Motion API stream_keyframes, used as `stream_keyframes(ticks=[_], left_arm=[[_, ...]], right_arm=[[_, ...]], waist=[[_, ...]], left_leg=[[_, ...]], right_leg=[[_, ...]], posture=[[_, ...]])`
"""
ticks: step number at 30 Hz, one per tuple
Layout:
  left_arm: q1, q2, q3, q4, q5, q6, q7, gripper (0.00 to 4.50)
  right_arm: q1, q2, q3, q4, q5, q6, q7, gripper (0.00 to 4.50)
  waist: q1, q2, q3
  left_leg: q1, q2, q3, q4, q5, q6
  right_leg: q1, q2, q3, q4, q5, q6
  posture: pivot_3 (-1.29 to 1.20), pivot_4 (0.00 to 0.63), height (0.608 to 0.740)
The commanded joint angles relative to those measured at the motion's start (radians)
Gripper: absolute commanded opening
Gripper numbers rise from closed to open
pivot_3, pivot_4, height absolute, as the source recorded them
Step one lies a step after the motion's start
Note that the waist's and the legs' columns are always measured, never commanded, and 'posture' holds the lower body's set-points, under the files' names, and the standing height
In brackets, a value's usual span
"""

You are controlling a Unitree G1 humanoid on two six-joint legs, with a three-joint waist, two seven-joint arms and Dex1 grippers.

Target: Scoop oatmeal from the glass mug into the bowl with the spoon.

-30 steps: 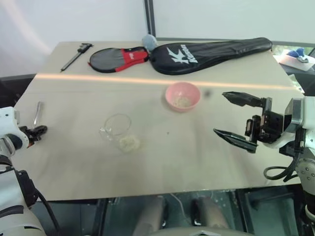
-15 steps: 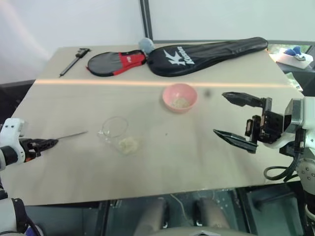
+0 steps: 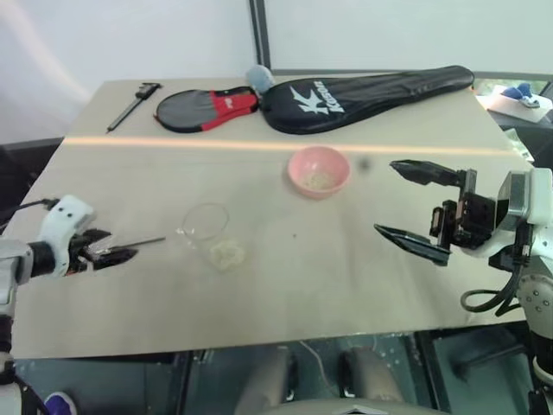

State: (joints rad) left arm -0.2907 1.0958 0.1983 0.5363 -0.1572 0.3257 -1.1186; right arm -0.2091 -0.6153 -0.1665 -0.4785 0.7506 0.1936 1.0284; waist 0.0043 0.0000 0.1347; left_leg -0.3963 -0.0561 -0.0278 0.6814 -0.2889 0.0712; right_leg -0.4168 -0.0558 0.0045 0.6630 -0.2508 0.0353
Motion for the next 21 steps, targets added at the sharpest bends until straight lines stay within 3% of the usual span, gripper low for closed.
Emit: stream_keyframes(ticks=[1, 9, 14, 21], left_arm=[[-0.105, 0.06, -0.086, 0.101, 0.084, -0.099, -0.059, 4.48], [-0.328, 0.104, -0.284, 0.4, 0.247, -0.333, -0.254, 4.48], [-0.385, 0.08, -0.323, 0.537, 0.299, -0.486, -0.236, 4.48], [-0.411, 0.031, -0.328, 0.646, 0.324, -0.562, -0.146, 4.48]], right_arm=[[0.017, -0.003, -0.026, -0.055, 0.007, -0.013, -0.021, 4.5], [0.082, -0.025, -0.069, -0.122, 0.033, -0.01, -0.038, 4.5], [0.108, -0.044, -0.09, -0.146, 0.05, -0.008, -0.03, 4.5], [0.145, -0.099, -0.093, -0.148, 0.069, -0.006, 0.04, 4.5]], waist=[[0.001, 0.0, 0.0], [0.002, -0.001, 0.001], [0.005, -0.002, 0.001], [0.009, 0.001, 0.0]], left_leg=[[0.0, 0.0, 0.0, 0.0, 0.0, 0.0], [-0.001, 0.0, 0.0, 0.0, 0.0, 0.0], [-0.001, 0.0, 0.0, 0.001, 0.0, 0.0], [0.0, 0.0, 0.0, 0.002, -0.002, 0.004]], right_leg=[[0.0, 0.0, 0.0, 0.0, 0.0, 0.0], [-0.001, 0.001, 0.0, -0.001, 0.0, 0.0], [0.0, 0.001, 0.0, 0.0, 0.0, 0.0], [0.0, 0.001, -0.001, 0.001, 0.0, 0.0]], posture=[[0.0, 0.15, 0.74], [0.0, 0.15, 0.74], [0.0, 0.15, 0.74], [0.0, 0.15, 0.74]])
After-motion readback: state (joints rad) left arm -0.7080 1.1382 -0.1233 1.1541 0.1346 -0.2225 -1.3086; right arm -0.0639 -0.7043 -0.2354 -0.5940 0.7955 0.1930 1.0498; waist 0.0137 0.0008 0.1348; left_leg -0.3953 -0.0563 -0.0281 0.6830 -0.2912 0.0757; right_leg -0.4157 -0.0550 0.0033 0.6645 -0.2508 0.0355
